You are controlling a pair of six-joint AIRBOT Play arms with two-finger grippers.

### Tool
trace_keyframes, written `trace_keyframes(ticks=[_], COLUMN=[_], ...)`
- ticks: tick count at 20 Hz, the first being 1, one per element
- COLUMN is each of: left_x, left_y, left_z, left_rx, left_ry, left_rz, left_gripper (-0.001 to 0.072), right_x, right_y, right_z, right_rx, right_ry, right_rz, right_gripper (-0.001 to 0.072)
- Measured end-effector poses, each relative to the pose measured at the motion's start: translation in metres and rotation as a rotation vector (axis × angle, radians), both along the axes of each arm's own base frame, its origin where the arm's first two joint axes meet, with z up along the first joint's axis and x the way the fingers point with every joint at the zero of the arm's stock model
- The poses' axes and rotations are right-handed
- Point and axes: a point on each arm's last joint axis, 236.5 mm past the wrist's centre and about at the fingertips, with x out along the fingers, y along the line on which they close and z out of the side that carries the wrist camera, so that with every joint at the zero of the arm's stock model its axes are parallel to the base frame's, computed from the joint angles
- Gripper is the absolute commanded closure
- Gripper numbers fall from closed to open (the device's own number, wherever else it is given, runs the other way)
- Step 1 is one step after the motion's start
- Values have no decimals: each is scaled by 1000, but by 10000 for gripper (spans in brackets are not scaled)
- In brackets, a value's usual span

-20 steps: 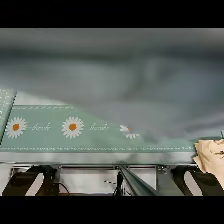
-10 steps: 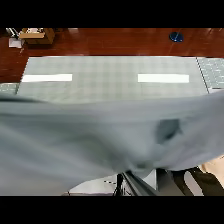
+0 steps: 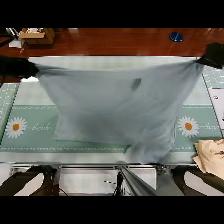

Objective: Fold the shirts.

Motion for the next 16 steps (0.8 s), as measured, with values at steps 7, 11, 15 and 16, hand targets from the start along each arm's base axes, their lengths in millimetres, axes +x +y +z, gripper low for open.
trace_keyframes(ticks=[7, 11, 15, 16], left_x=[105, 140, 146, 142], left_y=[-2, 3, 7, 11], left_z=[-87, -118, -156, -164], left_rx=[-18, -17, -11, -1], left_ry=[-55, -104, -49, -16], left_rz=[55, 92, 103, 100], left_gripper=[686, 686, 686, 687], right_x=[109, 141, 142, 137], right_y=[16, 24, 27, 27], right_z=[-82, -121, -155, -160], right_rx=[50, 47, 34, 26], right_ry=[-83, -104, -43, -16], right_rz=[-14, -27, -11, 0], right_gripper=[692, 692, 691, 692])
